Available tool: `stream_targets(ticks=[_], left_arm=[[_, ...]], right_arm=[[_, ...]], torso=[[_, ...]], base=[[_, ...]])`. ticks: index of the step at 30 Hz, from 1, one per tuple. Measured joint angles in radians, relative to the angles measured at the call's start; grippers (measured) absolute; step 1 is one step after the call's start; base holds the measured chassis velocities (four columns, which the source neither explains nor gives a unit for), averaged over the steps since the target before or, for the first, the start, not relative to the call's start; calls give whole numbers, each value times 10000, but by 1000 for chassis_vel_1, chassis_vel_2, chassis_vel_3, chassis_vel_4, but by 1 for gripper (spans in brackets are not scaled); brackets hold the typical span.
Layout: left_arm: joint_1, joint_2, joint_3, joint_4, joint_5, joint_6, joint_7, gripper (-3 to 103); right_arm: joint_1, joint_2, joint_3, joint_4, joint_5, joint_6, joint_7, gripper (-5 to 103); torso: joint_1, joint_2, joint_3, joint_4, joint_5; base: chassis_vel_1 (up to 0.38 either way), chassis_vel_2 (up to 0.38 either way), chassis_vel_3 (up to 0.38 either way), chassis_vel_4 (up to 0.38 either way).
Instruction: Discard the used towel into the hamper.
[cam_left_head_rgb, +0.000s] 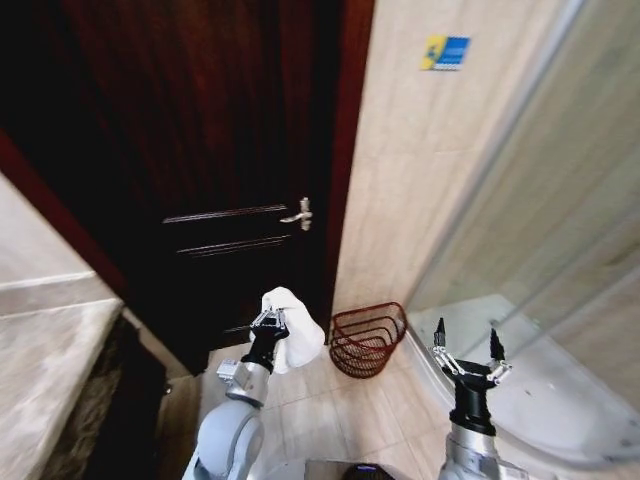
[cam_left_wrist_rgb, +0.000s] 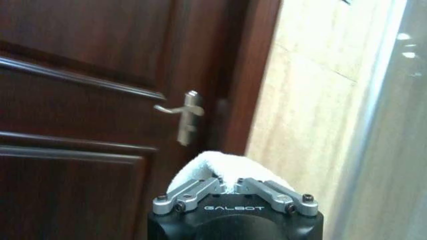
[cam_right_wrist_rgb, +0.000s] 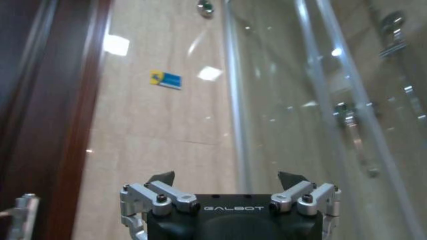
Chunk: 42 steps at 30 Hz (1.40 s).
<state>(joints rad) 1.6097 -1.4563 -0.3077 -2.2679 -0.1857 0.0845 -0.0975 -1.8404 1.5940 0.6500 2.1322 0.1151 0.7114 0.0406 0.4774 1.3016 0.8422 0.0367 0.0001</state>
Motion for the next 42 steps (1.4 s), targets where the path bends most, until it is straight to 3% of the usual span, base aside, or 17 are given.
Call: stream_targets(ticks=[6,10,15,23,31,42], left_arm=[[-309,52,-6,489,-60,-352,131,1],[-792,147,22,1292,262,-680,395,1],[-1354,330,166,2085,265,-856,468,1],[-2896,920,458,3751,-322,-927,680,1],[-4762,1833,1022,6483,-1228,-1470,1176,1],[-5680,1454,1717,7932,-1253,-1689,999,1]], right_arm=[[-5,69,-20,-70,-145,6,6,100],[-1,136,-1,-250,-940,-81,698,100],[-4,138,-28,-369,-1340,-144,968,100],[-102,144,54,-383,-1533,-273,1182,100],[-374,146,-13,-163,-1664,-388,1513,100],[-490,144,-6,-103,-1549,-142,1530,100]], torso=[[0,0,0,-3,-1],[0,-1,0,0,0],[0,-1,0,0,-1],[1,-2,0,0,-3],[1,-2,0,0,-2],[1,-2,0,-1,-2]], base=[[-120,-115,-105,-93],[-16,-9,-8,-15],[0,0,0,0],[0,0,0,0],[0,0,0,0],[0,0,0,0]])
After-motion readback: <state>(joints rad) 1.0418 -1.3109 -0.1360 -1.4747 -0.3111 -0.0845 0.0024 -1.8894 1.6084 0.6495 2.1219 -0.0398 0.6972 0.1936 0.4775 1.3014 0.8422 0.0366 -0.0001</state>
